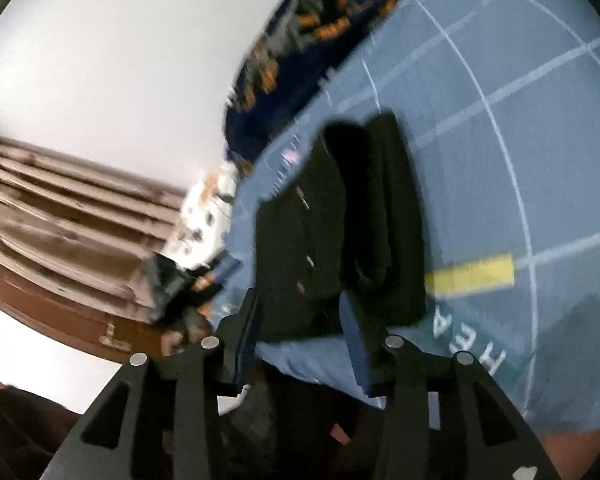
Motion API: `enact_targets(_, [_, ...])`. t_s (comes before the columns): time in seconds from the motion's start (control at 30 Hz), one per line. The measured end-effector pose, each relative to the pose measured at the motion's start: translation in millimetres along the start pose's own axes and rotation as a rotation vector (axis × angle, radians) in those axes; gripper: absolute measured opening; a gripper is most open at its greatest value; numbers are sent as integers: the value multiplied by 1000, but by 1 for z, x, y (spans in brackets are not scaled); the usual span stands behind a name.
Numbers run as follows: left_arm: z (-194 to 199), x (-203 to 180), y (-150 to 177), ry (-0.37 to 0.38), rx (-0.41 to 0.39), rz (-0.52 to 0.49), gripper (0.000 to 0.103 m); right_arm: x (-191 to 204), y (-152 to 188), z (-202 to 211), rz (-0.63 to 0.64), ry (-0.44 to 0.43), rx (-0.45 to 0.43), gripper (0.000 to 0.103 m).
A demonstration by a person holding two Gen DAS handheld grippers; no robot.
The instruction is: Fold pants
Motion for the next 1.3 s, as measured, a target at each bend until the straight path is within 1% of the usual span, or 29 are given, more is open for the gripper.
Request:
enact_targets(0.03, [0, -1, 3, -6, 7, -10, 66, -1, 3, -6, -5, 10, 7, 39])
enact_targets(0.07, [-1, 0, 5, -11, 15, -12, 66, -3, 3, -14, -31, -1, 18, 39])
enact_targets(0.13, [-2, 1, 11, -10, 30, 5, 66, -1, 1, -22, -34, -10, 28, 39])
enact_targets(0.17, [-2, 3, 13, -6, 33, 13, 66, -1, -2, -30, -21, 29, 32, 39])
enact_targets(0.2, [-1, 5, 16, -5, 36, 23, 66, 0, -5, -34, -20, 41, 35, 40])
enact_targets(0.27, [0, 8, 19, -5, 39, 38, 66, 2, -10, -39, -36, 29, 30, 39])
enact_targets(0.3, [0, 10, 20, -7, 39, 44, 66, 1, -12, -40, -47, 34, 27, 34])
enact_targets(0.33, [0, 11, 21, -8, 38, 48, 66, 0, -13, -40, -53, 41, 24, 17])
enact_targets(0.4, [0, 13, 22, -10, 34, 57, 66, -1, -16, -41, -70, 48, 15, 16])
enact_targets(0.47, [-2, 13, 24, -12, 44, 57, 66, 6, -16, -38, -74, 26, -2, 15])
enact_targets(0.53, [-3, 9, 26, -17, 55, 37, 66, 16, -16, -30, -73, 14, -24, 15])
enact_targets(0.6, [-2, 2, 27, -18, 51, 5, 66, 26, -18, -15, -82, -26, -53, 14])
enact_targets(0.63, [-2, -3, 28, -17, 48, -17, 66, 27, -18, -10, -77, -26, -63, 14])
enact_targets(0.7, [-5, -10, 30, -18, 58, -47, 69, 17, -16, -6, -80, 4, -68, 14])
enact_targets(0.8, [-14, -18, 39, -2, 100, -72, 69, -21, -6, -18, -190, 19, -29, 14])
enact_targets(0.83, [-17, -19, 43, -5, 113, -83, 69, -29, -2, -21, -203, 26, -22, 14])
enact_targets(0.87, [-20, -20, 46, -14, 124, -93, 69, -36, 1, -25, -224, 16, -21, 14])
enact_targets(0.93, [-25, -21, 51, -25, 148, -109, 69, -39, 0, -27, -239, -4, -30, 14])
enact_targets(0.97, [-28, -21, 54, -30, 157, -113, 69, -36, -2, -26, -220, 2, -33, 14])
enact_targets(1.07, [-34, -20, 60, -45, 179, -112, 69, -24, -7, -25, -145, 65, -34, 15])
enact_targets(1.13, [-37, -17, 65, -47, 193, -99, 69, -21, -8, -26, -82, 139, -38, 18])
enact_targets(1.2, [-36, -17, 67, -41, 188, -98, 69, -16, -8, -25, -64, 143, -53, 21])
enact_targets(1.23, [-36, -17, 67, -41, 188, -102, 69, -16, -9, -23, -54, 161, -60, 23])
enact_targets(1.27, [-37, -17, 68, -44, 191, -109, 69, -15, -10, -21, -32, 194, -69, 25])
enact_targets(1.3, [-37, -17, 68, -44, 191, -111, 69, -12, -12, -19, 1, 237, -85, 33])
Point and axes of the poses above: each gripper's, at about its wrist camera, not at the fingertips, and z roughly against the way its jaws point, x to its left, y to its underside, the point moved 6 cm from there along -z, roughly the way its jaws point, and after that the axes turned 8 degrees about y, right-handed, at the moved point
